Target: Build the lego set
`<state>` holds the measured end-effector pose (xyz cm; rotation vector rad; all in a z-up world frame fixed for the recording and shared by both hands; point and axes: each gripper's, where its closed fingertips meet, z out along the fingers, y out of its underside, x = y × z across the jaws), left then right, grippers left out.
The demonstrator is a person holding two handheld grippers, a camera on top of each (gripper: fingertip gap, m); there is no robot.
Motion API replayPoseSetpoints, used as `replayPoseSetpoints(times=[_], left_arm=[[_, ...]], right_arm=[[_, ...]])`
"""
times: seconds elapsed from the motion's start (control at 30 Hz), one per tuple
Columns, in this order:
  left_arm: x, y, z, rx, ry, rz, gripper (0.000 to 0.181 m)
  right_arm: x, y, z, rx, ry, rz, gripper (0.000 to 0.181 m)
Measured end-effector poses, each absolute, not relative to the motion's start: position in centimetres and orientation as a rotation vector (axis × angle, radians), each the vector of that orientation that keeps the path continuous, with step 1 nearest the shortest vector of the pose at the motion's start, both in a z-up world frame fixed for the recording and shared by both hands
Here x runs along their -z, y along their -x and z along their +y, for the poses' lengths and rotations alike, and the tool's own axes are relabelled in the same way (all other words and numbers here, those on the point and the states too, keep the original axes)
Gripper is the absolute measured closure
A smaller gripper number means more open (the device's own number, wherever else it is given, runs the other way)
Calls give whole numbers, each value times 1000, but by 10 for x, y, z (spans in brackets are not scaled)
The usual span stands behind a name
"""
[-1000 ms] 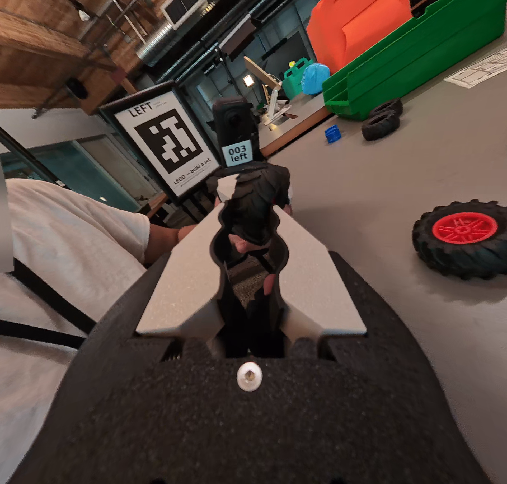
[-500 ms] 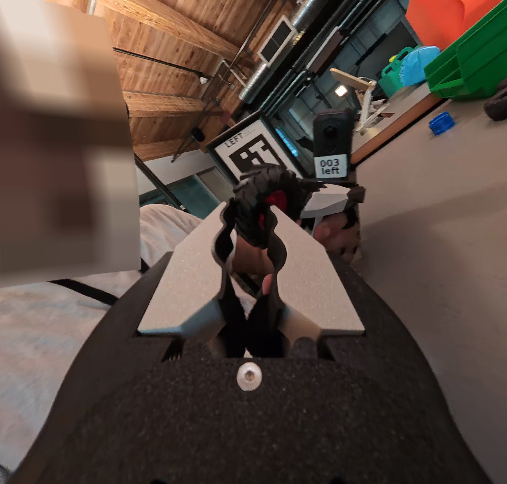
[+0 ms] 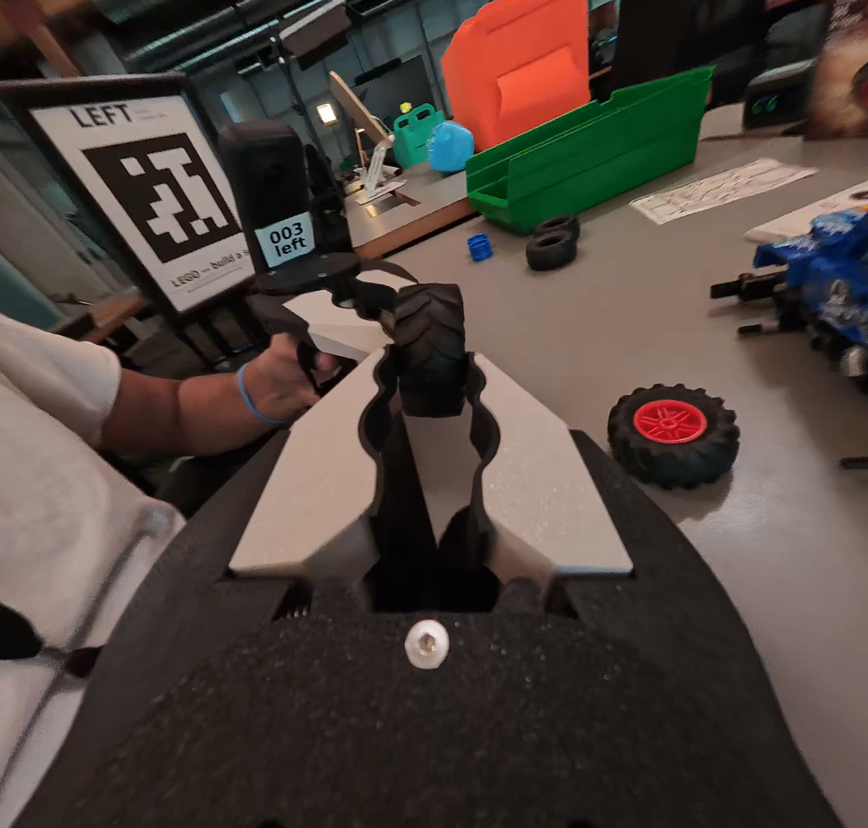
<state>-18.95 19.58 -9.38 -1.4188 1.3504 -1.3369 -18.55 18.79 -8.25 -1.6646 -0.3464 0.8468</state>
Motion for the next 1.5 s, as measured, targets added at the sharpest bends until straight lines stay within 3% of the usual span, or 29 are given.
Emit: replayPoseSetpoints(times=[0.27,0.57,0.83,0.97,1.27,1.4,1.5], left_arm=[[95,191,199,1280,1411,1347,156],[96,196,172,1471,1323,1485,152],[75,200,174,1994,1462,1244,155],[86,202,185,1909,1512,1247,156],[139,197,216,1188,1681,1515,152],[144,190,228,1270,1838,1453,153],[133,186,236,1237,1674,1477,153]], right_arm=[[92,188,195,-682,1717,-371,153],[103,200,168,-1072,1901,-435,154],[87,213,167,-1499,1747,-300,154],[96,208,183,-1293,1813,-309,153],[139,189,209,-800,2216,-510,152],[139,172,223,-677,2167,-548,152],[128,159,226,-551,2002,-597,141]])
